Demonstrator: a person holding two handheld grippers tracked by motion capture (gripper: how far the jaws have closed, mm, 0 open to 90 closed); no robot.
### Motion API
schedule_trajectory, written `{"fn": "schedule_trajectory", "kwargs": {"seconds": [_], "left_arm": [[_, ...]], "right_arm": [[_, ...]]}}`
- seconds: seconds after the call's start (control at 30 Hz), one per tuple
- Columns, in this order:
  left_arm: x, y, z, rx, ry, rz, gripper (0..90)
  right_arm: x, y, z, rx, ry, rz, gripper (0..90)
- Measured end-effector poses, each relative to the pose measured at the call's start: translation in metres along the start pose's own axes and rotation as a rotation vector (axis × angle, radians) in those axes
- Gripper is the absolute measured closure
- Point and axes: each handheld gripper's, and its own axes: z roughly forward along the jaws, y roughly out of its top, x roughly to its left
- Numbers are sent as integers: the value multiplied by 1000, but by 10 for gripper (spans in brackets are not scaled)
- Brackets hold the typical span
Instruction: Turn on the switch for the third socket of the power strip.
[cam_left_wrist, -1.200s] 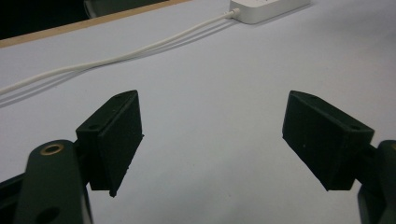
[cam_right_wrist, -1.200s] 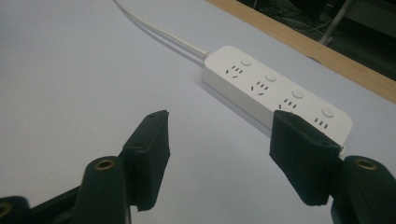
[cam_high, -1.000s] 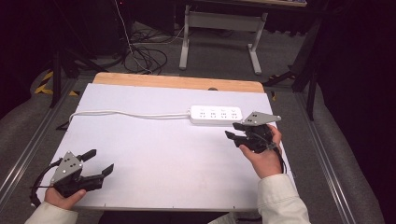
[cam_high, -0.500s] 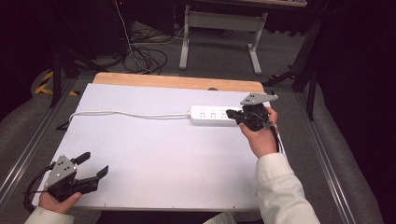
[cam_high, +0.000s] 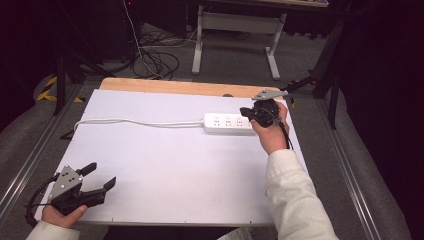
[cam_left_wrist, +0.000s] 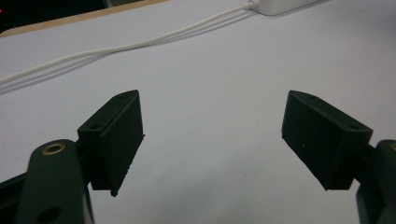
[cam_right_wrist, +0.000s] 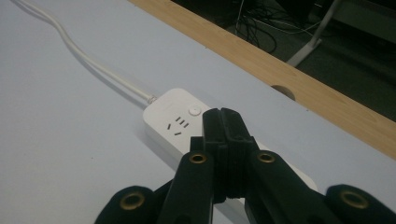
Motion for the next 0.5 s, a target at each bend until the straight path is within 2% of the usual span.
{"fn": "schedule_trajectory", "kwargs": {"seconds": [0.1, 0.27, 0.3, 0.5], "left_arm": [[0, 0, 1, 2, -2, -1, 212], [0, 0, 1, 0, -4, -1, 212], [0, 0, 1, 0, -6, -1, 212], [1, 0, 1, -3, -6, -4, 212]], "right_arm": [[-6, 0, 9, 10, -15, 16, 900], [-8, 5, 19, 18, -45, -1, 900], [-10, 5, 25, 33, -59, 0, 900], [-19, 4, 39, 65, -79, 32, 900]]}}
